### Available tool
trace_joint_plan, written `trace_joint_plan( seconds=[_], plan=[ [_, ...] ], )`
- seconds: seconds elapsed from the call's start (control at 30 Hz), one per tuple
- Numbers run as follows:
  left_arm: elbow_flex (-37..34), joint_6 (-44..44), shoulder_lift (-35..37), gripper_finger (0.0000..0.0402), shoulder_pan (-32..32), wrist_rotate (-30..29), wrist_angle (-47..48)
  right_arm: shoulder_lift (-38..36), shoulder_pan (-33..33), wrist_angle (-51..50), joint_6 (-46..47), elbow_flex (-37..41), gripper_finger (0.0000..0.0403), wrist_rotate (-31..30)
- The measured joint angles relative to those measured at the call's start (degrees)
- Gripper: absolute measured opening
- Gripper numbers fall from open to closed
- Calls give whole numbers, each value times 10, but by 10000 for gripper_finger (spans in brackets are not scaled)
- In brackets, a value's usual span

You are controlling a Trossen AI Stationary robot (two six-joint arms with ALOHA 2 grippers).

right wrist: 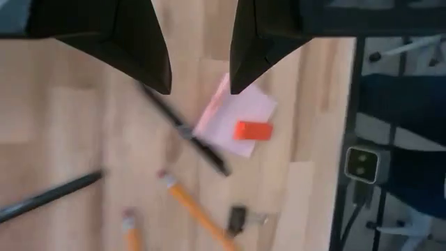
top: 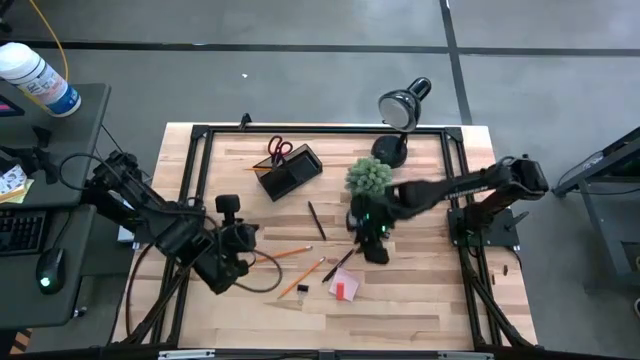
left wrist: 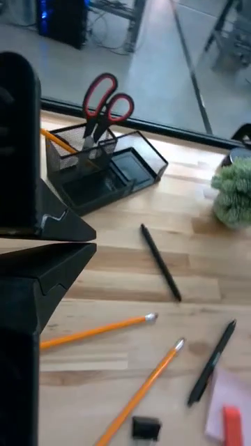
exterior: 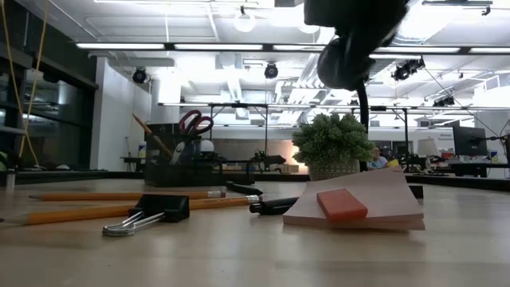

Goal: Pick and place office supplies into organizer

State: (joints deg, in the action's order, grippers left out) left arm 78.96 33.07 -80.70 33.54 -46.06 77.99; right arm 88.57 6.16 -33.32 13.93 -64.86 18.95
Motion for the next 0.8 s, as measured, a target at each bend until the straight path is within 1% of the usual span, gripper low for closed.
trace_joint_plan(
  seconds=[0.13, 0.27, 0.3, 0.37, 0.47, 0.57, 0.67, 0.8],
  plan=[
    [0, -17, 0, 5, 19, 0, -1, 22, 53, 28, 99, 6, 139, -57],
    [0, -17, 0, 5, 26, 1, -4, 41, 81, 77, 219, 6, 139, -119],
    [0, -18, 0, 5, 26, 2, -4, 47, 85, 89, 241, 6, 139, -128],
    [0, -18, 0, 5, 25, 1, -6, 58, 94, 110, 255, 6, 139, -131],
    [0, -17, 0, 5, 25, 0, -6, 73, 113, 151, 221, 6, 139, -131],
    [0, -18, 0, 5, 25, 0, -6, 92, 133, 179, 151, 6, 139, -129],
    [0, -22, 0, 5, 25, 0, -6, 102, 147, 184, 68, 5, 139, -130],
    [0, -27, 0, 5, 25, 1, -6, 111, 152, 173, -21, 4, 143, -131]
  ],
)
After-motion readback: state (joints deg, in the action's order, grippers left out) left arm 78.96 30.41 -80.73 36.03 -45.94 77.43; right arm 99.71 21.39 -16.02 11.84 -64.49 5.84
